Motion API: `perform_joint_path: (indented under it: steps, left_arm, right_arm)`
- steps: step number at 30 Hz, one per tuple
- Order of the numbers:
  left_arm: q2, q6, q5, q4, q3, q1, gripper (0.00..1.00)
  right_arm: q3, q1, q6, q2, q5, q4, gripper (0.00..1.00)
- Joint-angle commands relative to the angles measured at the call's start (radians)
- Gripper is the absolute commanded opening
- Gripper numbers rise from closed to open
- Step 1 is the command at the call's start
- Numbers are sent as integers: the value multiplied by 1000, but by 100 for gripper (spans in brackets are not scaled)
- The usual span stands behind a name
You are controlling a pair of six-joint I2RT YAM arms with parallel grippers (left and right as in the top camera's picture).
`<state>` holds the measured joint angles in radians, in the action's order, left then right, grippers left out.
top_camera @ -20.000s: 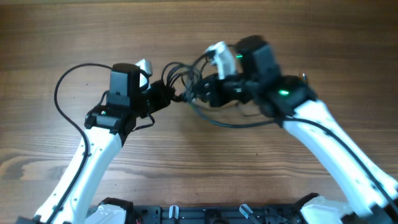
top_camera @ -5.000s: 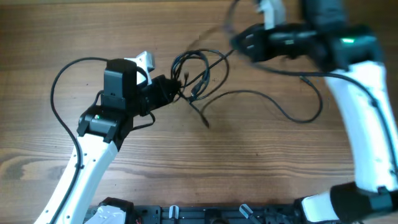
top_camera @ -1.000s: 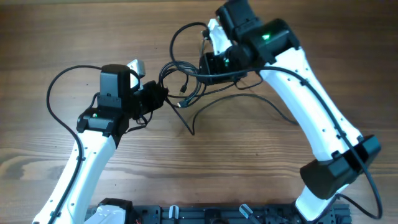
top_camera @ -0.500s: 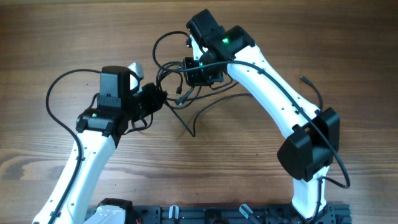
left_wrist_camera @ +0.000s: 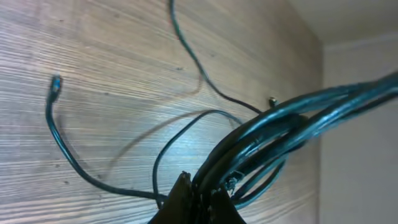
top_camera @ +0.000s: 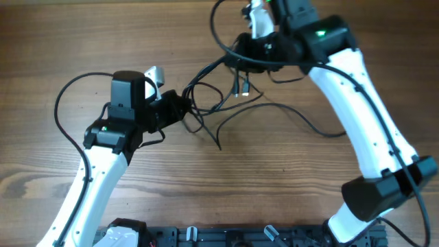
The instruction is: Untangle cables
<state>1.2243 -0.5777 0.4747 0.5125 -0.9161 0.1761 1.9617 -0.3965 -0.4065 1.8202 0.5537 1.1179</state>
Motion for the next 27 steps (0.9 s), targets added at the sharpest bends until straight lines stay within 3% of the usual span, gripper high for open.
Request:
perform_joint_path:
  steps: [1, 12, 18, 27]
  left_arm:
    - [6, -3, -78, 63, 26, -23, 4]
    - [6, 57, -48, 91, 26, -23, 4]
    - [6, 174, 13, 90, 26, -23, 4]
    - [6, 227, 26, 73, 26, -23, 7]
  right_arm:
    - [14, 87, 27, -27, -29, -13, 4]
    - [13, 90, 40, -24, -67, 0, 4]
    - [13, 90, 41, -23, -71, 9, 4]
    - [13, 90, 66, -23, -71, 26, 4]
